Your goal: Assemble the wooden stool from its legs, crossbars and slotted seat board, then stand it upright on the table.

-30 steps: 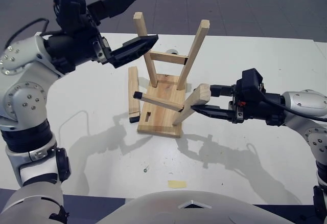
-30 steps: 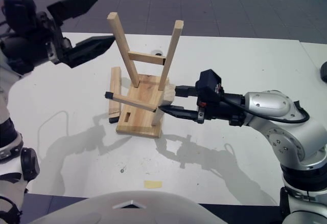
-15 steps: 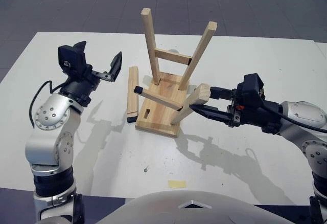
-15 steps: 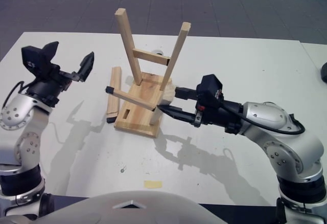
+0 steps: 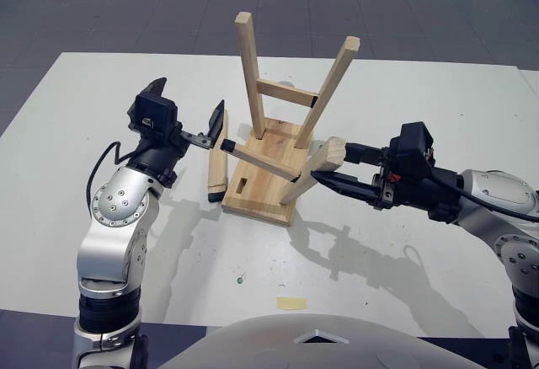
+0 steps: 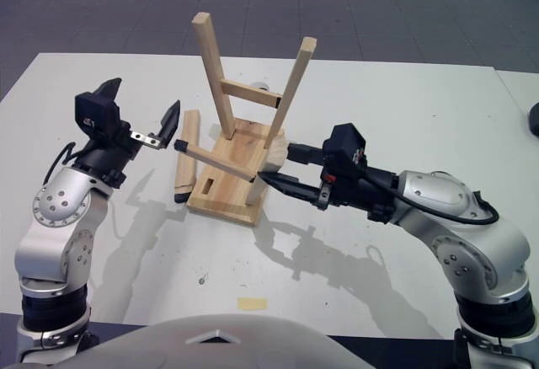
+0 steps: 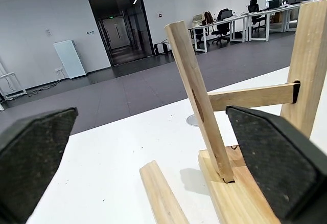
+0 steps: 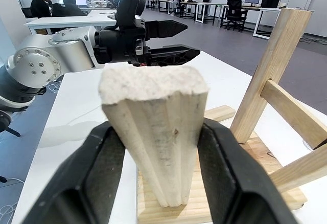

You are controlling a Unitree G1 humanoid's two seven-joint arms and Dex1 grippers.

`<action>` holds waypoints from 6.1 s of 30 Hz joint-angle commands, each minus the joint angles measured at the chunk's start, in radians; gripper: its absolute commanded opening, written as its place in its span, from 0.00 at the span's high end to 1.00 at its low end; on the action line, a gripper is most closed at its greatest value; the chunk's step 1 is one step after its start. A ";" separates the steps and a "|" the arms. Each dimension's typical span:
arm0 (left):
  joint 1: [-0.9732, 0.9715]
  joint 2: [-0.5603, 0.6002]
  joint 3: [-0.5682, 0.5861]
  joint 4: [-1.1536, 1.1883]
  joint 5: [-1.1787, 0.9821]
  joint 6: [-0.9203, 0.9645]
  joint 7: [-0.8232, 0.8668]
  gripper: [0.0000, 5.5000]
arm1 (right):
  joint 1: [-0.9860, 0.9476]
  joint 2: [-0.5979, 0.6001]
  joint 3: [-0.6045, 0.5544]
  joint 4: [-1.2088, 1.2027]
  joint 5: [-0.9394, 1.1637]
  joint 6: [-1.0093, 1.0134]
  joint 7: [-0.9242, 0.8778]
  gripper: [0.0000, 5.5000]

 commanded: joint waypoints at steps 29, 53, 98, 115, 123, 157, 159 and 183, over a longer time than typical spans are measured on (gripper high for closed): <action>-0.022 -0.009 -0.128 -0.058 0.283 0.088 0.008 0.02 | 0.033 -0.009 0.048 0.033 -0.018 0.035 0.002 0.62; 0.074 -0.108 -0.239 -0.071 0.348 0.078 0.049 0.02 | 0.024 -0.010 0.055 0.026 -0.005 0.036 -0.015 0.62; 0.048 -0.063 -0.042 0.105 0.246 0.284 -0.093 0.02 | -0.114 0.016 -0.089 0.067 0.190 0.057 -0.157 0.32; 0.029 -0.070 -0.153 0.239 0.223 0.413 -0.090 0.02 | -0.247 0.135 -0.128 0.164 0.007 -0.057 -0.249 0.02; 0.076 0.027 -0.161 0.228 0.211 0.480 -0.145 0.02 | -0.264 0.172 -0.142 0.167 -0.019 -0.079 -0.303 0.02; -0.075 0.335 -0.147 0.670 0.103 0.199 -0.530 0.44 | -0.250 0.209 -0.128 0.185 -0.098 -0.092 -0.313 0.02; -0.066 0.337 -0.146 0.677 0.108 0.193 -0.524 0.50 | -0.258 0.214 -0.125 0.192 -0.107 -0.095 -0.311 0.02; -0.500 0.041 -0.016 0.235 0.183 -0.187 0.009 0.62 | -0.580 0.402 -0.189 0.278 0.464 0.020 -0.736 0.02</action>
